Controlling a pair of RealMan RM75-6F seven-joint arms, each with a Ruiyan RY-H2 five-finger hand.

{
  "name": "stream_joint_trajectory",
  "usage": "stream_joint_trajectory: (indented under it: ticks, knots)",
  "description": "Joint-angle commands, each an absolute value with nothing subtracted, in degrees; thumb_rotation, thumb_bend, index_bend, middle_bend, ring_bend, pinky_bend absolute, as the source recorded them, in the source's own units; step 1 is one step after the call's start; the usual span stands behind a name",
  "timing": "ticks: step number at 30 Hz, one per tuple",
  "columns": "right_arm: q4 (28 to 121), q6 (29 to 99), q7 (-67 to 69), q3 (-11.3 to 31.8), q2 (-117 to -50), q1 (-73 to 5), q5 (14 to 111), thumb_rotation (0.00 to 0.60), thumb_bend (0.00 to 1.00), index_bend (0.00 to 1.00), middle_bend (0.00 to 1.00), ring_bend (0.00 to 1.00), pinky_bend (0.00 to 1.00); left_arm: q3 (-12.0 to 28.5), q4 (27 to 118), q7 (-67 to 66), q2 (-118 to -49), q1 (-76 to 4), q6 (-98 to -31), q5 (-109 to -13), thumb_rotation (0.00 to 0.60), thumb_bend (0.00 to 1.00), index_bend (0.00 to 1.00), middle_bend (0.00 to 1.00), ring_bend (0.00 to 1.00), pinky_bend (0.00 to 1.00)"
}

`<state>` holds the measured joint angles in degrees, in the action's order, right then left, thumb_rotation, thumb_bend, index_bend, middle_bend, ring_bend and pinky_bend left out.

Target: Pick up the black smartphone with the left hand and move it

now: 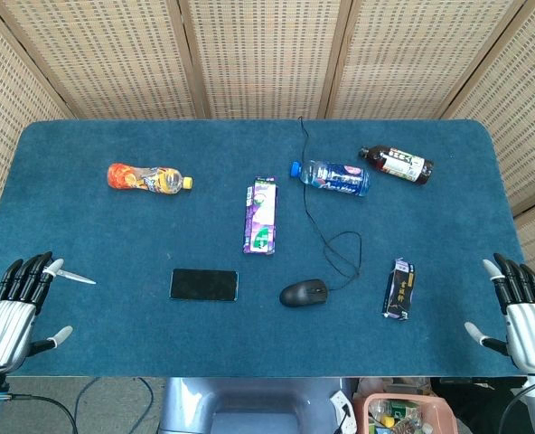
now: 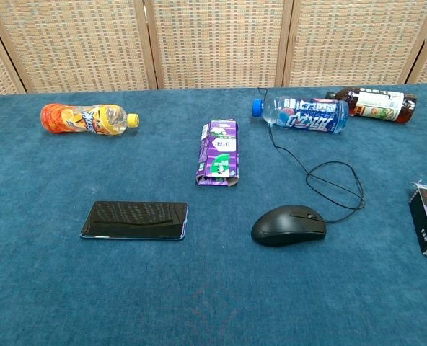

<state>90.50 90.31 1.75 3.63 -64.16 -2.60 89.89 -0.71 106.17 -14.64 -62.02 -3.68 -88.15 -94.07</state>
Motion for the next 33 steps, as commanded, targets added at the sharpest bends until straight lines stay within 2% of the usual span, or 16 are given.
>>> stream_joint_trajectory:
  ticks: [1,7,11,16,21,27,33]
  knots:
    - [90.56,90.31,1.74,3.67,-64.14,-2.57,89.79,0.6,0.0,0.0,0.0,0.0,0.0,-0.76,105.86,-14.97,-62.26,-3.92,-87.74,-94.37,0.6,0.07,0.0,0.0,0.0,0.0]
    - [90.66,90.02,2.21,3.79,-63.99,-2.53,89.24,0.6,0.0,0.0,0.0,0.0,0.0,-0.71,104.49,-16.33,-64.02,-4.96,-85.54,-93.98,0.6,0.07,0.0,0.0,0.0,0.0]
    - [90.73,89.97,2.74,3.87,-63.79,-2.5,89.05,0.6,0.0,0.0,0.0,0.0,0.0,0.06,102.37,-16.44,-67.53,-8.08,-80.25,-92.77,0.6,0.07,0.0,0.0,0.0,0.0]
    - [90.69,89.25,2.51,3.75,-63.91,-2.73,88.92,0.6,0.0,0.0,0.0,0.0,0.0,2.58,99.35,-19.95,-75.08,-14.34,-70.63,-89.07,0.6,0.15,0.0,0.0,0.0,0.0]
    - [90.49,88.58,2.15,3.9,-64.11,-3.01,88.43,0.6,0.0,0.0,0.0,0.0,0.0,5.44,96.33,-26.39,-82.92,-18.75,-65.14,-84.04,0.6,0.21,0.0,0.0,0.0,0.0]
    - [89.69,87.34,2.47,4.1,-64.4,-3.28,87.15,0.6,0.0,0.0,0.0,0.0,0.0,7.12,93.31,-31.79,-89.42,-21.72,-62.32,-79.14,0.6,0.3,0.0,0.0,0.0,0.0]
    - [89.31,86.53,2.73,4.21,-64.59,-3.55,86.55,0.6,0.0,0.0,0.0,0.0,0.0,7.76,90.4,-34.7,-93.71,-23.78,-60.55,-75.35,0.6,0.3,0.01,0.0,0.0,0.0]
